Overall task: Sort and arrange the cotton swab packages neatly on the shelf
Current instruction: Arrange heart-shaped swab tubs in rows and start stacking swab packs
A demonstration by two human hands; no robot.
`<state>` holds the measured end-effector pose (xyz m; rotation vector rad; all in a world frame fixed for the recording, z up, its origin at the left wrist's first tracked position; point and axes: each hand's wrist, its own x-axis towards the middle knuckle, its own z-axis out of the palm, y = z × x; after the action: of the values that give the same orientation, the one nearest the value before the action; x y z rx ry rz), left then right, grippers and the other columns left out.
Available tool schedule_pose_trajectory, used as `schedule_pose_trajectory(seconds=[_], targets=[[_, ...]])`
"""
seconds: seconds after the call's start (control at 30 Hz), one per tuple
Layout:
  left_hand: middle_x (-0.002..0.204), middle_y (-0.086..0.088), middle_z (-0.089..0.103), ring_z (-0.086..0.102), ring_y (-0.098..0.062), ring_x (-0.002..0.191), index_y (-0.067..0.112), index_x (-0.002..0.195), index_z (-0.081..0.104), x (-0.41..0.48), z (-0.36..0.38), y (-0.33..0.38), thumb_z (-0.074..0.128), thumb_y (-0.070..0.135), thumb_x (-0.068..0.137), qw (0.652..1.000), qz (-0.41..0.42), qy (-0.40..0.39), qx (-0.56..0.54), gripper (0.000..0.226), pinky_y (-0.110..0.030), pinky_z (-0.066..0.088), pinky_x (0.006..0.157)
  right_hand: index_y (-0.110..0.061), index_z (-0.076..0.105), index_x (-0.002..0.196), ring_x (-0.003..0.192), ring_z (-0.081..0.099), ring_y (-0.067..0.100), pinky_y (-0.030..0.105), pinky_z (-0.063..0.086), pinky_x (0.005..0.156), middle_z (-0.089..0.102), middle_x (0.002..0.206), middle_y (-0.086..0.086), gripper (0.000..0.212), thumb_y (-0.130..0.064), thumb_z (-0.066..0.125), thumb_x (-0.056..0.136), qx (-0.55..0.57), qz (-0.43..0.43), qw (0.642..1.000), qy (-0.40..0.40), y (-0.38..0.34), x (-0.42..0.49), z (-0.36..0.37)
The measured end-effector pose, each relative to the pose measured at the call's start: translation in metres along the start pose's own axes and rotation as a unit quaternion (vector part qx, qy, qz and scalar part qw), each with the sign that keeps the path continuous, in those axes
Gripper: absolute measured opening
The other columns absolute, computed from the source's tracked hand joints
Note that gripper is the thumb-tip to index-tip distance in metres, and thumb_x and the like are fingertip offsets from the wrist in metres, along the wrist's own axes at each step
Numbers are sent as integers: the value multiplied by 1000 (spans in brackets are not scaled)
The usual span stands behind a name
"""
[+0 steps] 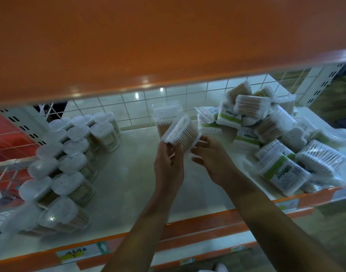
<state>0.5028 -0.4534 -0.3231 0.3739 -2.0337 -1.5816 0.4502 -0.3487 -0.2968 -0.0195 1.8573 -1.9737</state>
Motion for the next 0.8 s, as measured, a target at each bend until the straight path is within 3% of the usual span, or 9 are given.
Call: schedule_pose_trajectory(seconds=[0.1,0.2,0.3,0.43,0.5,0.67,0.8], targets=[[101,0,63,61,-9,85,7,112,56,14,-5,-8,54,11,94,999,-12,7,33,19,-17,48,68,-14,45,131,100,62,15,29,52,82,58,120,0,51,-15,66,85,-93,-54,992,67,3,9,3],[97,4,63,61,-13,85,10,109,58,29,-10,-17,52,13,95,996,-10,9,83,16,-19,46,66,-16,57,122,93,64,8,33,53,88,63,115,-2,41,-27,67,85,-214,-112,967,75,4,17,6],[106,4,61,57,-8,91,9,117,59,41,-14,-24,50,15,96,988,9,2,153,23,-7,42,66,-13,55,124,89,63,9,27,52,84,64,111,-1,41,-26,66,87,-261,-129,953,85,7,26,12],[110,-10,63,61,-19,97,6,117,59,53,-14,-34,61,15,89,978,21,4,207,29,-33,52,82,-8,57,119,93,65,22,41,52,84,67,107,9,38,-27,64,87,-343,-147,923,96,14,41,22],[112,-12,61,59,-23,100,4,119,57,56,-14,-38,68,14,84,973,19,-3,232,38,-39,52,86,-8,60,112,94,64,25,40,51,82,67,106,10,35,-32,63,86,-384,-150,905,102,19,48,25],[116,-11,54,57,-25,103,8,127,54,54,-13,-39,72,19,81,967,13,1,254,51,-35,49,89,-8,59,107,99,59,28,33,42,78,64,106,11,30,-28,64,85,-434,-163,877,127,25,58,25],[113,-10,63,61,-28,101,12,129,53,57,-12,-42,68,23,83,962,3,-11,272,50,-34,48,85,-6,48,124,104,58,30,34,43,80,63,113,13,47,-24,66,84,-423,-165,883,118,25,60,27]])
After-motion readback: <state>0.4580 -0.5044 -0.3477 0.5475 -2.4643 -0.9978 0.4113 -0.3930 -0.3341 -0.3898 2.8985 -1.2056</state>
